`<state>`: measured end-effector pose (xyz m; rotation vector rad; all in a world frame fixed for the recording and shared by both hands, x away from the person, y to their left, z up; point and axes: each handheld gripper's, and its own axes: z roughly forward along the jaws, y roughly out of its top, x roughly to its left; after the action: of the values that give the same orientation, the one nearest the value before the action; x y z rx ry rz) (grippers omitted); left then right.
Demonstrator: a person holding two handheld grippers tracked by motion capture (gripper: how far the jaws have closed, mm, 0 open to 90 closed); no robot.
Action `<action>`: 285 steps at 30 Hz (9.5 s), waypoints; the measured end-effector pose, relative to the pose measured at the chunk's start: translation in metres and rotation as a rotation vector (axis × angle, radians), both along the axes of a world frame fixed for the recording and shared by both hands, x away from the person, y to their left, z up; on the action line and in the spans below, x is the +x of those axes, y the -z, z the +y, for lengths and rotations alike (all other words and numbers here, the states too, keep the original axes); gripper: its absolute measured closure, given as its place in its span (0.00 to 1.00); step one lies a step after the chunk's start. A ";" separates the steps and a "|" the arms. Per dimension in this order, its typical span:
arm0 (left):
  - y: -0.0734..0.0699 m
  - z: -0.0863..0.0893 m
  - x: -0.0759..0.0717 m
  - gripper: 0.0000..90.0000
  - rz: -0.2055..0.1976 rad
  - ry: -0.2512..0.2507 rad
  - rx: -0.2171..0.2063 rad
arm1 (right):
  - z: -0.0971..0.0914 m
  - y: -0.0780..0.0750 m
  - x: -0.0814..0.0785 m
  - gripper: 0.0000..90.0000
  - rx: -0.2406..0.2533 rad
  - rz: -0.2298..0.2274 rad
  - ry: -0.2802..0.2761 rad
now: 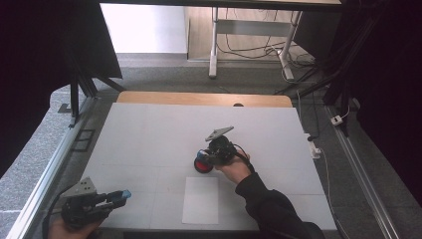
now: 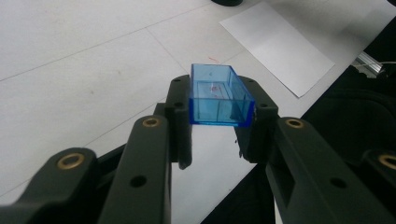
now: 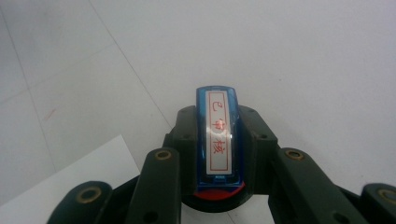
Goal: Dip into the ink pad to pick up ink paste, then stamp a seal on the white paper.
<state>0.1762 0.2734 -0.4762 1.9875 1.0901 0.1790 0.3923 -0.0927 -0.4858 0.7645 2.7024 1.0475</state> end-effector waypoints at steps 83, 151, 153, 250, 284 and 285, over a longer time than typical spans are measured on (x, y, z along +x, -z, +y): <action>0.000 0.001 0.000 0.76 0.003 -0.002 -0.004 | -0.007 -0.014 -0.009 0.79 0.068 -0.029 -0.004; 0.000 0.001 0.000 0.76 0.004 -0.002 -0.011 | -0.018 -0.021 -0.096 0.79 0.051 -0.042 -0.212; 0.000 0.001 0.000 0.76 0.004 -0.004 -0.011 | -0.016 -0.019 -0.096 0.79 0.039 -0.040 -0.212; 0.000 0.001 0.000 0.76 0.006 -0.001 -0.008 | -0.004 0.011 -0.102 0.79 -0.098 -0.098 -0.217; 0.000 0.002 0.000 0.76 0.003 -0.003 -0.020 | -0.018 -0.012 -0.092 0.79 0.049 -0.032 -0.191; -0.001 0.002 0.000 0.76 0.002 -0.001 -0.020 | -0.019 -0.014 -0.091 0.79 0.053 -0.033 -0.191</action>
<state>0.1762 0.2754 -0.4757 1.9698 1.0904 0.1665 0.3009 -0.1119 -0.4719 0.4996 2.7731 1.1644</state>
